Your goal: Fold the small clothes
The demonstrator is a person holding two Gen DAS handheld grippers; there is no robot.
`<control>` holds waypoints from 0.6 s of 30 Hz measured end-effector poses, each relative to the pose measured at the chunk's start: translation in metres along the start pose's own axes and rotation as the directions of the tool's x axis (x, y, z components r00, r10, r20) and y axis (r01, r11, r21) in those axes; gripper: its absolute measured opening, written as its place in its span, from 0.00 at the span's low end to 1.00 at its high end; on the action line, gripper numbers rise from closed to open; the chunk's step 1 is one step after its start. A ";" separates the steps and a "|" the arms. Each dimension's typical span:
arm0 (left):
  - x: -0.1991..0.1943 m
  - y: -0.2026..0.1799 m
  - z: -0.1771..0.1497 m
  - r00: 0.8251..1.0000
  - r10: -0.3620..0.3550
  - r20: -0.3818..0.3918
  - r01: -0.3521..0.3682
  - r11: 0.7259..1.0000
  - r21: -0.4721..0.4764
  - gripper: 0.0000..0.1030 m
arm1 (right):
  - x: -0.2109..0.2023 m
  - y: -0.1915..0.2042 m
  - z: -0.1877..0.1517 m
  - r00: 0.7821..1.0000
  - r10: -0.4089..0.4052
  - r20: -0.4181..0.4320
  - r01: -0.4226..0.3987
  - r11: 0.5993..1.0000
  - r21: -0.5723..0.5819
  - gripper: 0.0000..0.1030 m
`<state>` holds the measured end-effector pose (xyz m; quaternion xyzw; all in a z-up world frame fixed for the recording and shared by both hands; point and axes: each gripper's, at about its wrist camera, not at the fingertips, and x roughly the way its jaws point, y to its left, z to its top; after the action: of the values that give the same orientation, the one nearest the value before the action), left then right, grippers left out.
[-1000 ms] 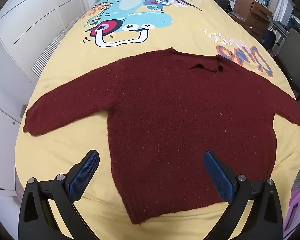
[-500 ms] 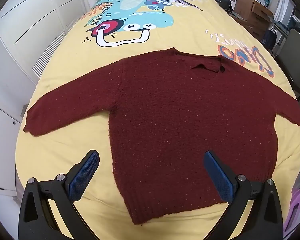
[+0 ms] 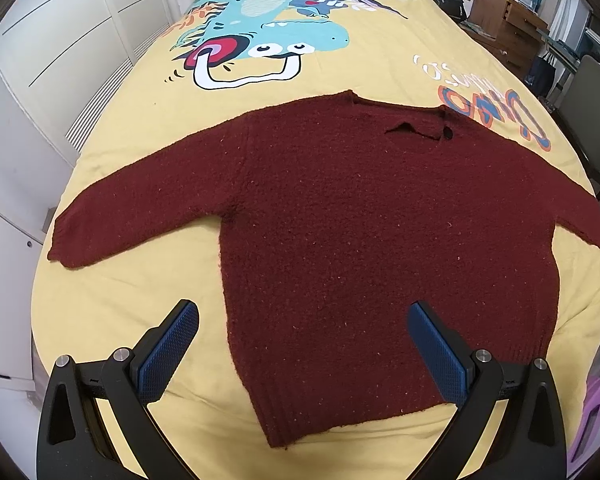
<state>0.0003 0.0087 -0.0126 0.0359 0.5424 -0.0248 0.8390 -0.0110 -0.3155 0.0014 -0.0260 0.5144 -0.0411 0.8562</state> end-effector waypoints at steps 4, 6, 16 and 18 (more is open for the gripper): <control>0.003 -0.001 -0.001 1.000 0.006 -0.003 -0.006 1.000 0.007 0.99 | 0.000 0.000 0.000 1.000 0.000 0.000 0.000 1.000 0.001 0.99; 0.005 -0.002 -0.002 1.000 0.008 -0.008 -0.008 1.000 0.010 0.99 | 0.000 0.000 0.000 1.000 -0.002 0.000 0.002 1.000 0.001 0.99; 0.007 -0.004 -0.004 1.000 0.008 -0.011 -0.007 1.000 0.012 0.99 | -0.002 0.001 0.000 1.000 -0.007 0.007 0.007 1.000 -0.006 0.99; 0.007 -0.004 -0.004 1.000 0.009 -0.010 -0.009 1.000 0.013 0.99 | -0.002 0.001 0.000 1.000 -0.006 0.007 0.007 1.000 -0.008 0.99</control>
<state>-0.0005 0.0055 -0.0211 0.0440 0.5463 -0.0247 0.8361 -0.0121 -0.3141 0.0030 -0.0314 0.5114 -0.0417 0.8577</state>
